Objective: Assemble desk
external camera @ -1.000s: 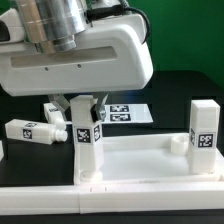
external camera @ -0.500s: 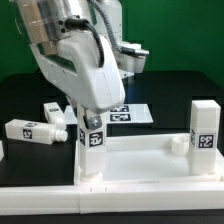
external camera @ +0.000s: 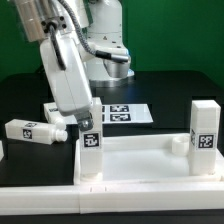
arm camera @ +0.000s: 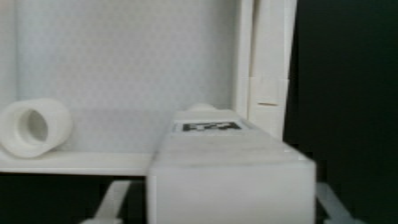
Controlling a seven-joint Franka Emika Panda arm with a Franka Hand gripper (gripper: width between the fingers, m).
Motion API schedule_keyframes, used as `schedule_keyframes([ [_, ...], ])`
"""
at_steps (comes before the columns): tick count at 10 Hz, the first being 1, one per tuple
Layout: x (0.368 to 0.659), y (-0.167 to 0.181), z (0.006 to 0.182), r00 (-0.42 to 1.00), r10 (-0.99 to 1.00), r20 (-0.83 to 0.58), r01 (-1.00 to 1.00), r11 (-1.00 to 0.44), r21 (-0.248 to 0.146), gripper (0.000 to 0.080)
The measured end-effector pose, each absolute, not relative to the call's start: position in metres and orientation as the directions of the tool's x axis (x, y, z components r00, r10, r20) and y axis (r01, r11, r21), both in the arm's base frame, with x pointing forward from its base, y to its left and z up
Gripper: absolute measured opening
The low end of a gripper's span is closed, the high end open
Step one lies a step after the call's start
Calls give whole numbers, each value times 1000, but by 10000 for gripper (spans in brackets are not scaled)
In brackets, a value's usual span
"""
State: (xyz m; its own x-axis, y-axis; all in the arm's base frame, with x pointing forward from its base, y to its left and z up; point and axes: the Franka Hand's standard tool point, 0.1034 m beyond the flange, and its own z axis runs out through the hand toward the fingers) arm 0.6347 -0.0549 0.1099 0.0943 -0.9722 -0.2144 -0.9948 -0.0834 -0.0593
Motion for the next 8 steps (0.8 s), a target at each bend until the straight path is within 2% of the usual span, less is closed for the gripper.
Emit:
schedule_keyframes([
  [2, 635, -54, 110, 151, -965, -215, -988, -140, -65, 288],
  [3, 635, -53, 111, 204, -957, -206, -979, -194, -70, 326],
  [4, 635, -53, 114, 438, -884, -165, -899, -430, -84, 326],
  [5, 634, -51, 114, 605, -785, -136, -797, -597, -97, 512],
  [6, 634, -48, 116, 711, -695, -110, -703, -705, -90, 616],
  [8, 631, -43, 117, 798, -595, -91, -602, -791, -104, 643],
])
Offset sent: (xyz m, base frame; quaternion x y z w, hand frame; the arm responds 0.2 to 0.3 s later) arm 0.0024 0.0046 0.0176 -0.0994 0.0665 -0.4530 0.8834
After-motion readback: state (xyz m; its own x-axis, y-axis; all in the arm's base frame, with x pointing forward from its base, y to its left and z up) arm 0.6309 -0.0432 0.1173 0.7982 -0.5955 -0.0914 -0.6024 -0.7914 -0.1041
